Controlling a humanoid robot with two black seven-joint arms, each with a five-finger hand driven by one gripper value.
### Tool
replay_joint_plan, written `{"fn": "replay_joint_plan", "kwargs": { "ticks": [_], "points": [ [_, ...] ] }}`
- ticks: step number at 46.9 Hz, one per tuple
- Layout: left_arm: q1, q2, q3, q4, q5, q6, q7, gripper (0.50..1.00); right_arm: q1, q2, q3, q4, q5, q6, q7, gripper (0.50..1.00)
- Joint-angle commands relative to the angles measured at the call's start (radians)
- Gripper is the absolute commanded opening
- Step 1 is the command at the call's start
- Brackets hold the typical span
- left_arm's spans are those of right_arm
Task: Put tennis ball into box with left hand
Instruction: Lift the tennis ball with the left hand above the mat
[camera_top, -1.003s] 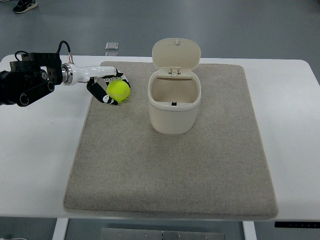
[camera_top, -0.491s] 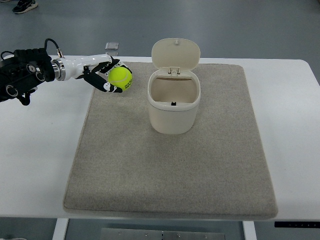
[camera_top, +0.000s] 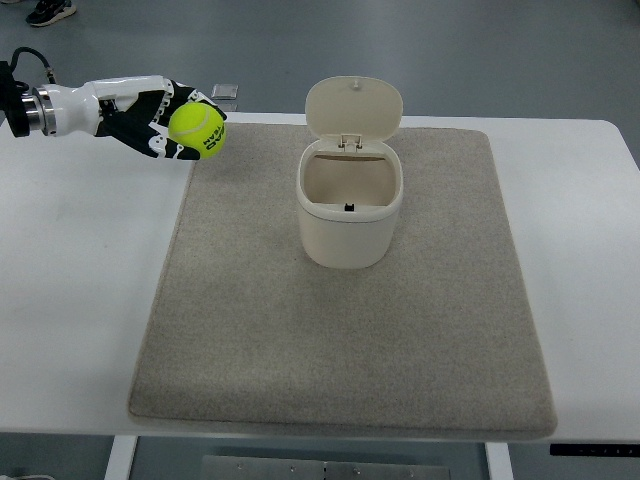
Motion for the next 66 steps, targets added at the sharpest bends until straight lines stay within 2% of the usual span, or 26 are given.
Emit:
{"fn": "replay_joint_plan", "kwargs": {
  "ticks": [1,11,29,46,59,66],
  "points": [
    [0.003,0.037,-0.013,-0.045,-0.002,0.000,0.001,0.617,0.000,0.000,0.000,0.000,-0.001,0.000,0.000,0.901],
    [-0.002,0.139,-0.074,-0.199,-0.002,0.000,0.001,0.617,0.000,0.000,0.000,0.000,-0.001,0.000,0.000,0.903],
    [-0.005,0.149,-0.085,-0.315,-0.007,0.000,0.002,0.619,0.000,0.000,0.000,0.000,-0.001,0.000,0.000,0.903],
    [0.013,0.144,-0.155,-0.328,-0.110,0.000,0.002,0.619,0.000,0.000,0.000,0.000,0.001,0.000,0.000,0.901],
    [0.067,0.089,-0.187,-0.340,-0.179,0.000,0.002,0.619,0.000,0.000,0.000,0.000,-0.001,0.000,0.000,0.901],
    [0.136,0.018,-0.237,-0.351,-0.188,0.069,0.002,0.619,0.000,0.000,0.000,0.000,-0.001,0.000,0.000,0.901]
  ]
}}
